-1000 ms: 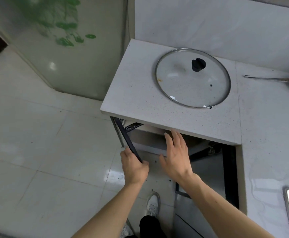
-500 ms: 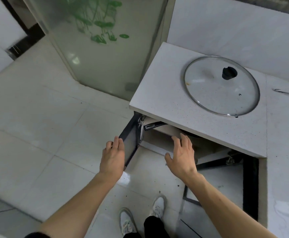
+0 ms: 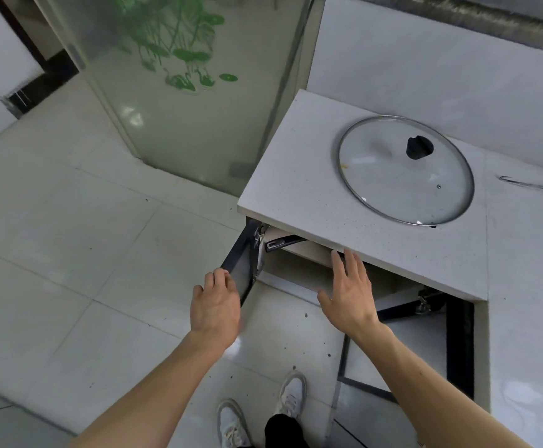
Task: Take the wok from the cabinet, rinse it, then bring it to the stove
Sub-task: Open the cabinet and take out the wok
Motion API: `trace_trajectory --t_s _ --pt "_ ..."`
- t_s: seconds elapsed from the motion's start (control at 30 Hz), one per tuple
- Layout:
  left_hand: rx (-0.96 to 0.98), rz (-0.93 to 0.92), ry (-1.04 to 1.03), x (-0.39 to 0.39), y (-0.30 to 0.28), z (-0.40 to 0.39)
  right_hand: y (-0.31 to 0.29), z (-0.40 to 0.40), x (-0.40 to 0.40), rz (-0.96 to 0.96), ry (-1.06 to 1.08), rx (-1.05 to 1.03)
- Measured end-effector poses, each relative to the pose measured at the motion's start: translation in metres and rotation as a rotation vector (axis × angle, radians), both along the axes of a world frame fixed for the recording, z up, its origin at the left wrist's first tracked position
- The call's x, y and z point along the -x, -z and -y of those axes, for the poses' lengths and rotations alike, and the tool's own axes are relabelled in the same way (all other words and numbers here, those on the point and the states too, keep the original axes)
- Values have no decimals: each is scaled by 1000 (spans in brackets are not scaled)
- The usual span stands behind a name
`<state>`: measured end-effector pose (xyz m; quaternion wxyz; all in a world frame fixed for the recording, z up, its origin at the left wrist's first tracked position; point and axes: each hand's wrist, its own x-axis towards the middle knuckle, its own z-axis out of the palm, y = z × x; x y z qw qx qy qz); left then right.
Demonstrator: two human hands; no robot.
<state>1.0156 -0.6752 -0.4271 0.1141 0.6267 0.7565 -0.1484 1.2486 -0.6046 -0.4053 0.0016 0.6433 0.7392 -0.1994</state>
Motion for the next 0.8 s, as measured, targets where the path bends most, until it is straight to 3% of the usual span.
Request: trace_trajectory --t_s 0.23,0.4,0.8 --pt "-1 44 -76 -13 -4 -11 8 0 -22 -57 73 29" --pt "-40 121 160 -49 6 -20 35 18 -36 -105 41 76" --pt "-39 239 203 -92 94 -73 132 -4 -67 -135 142 71"
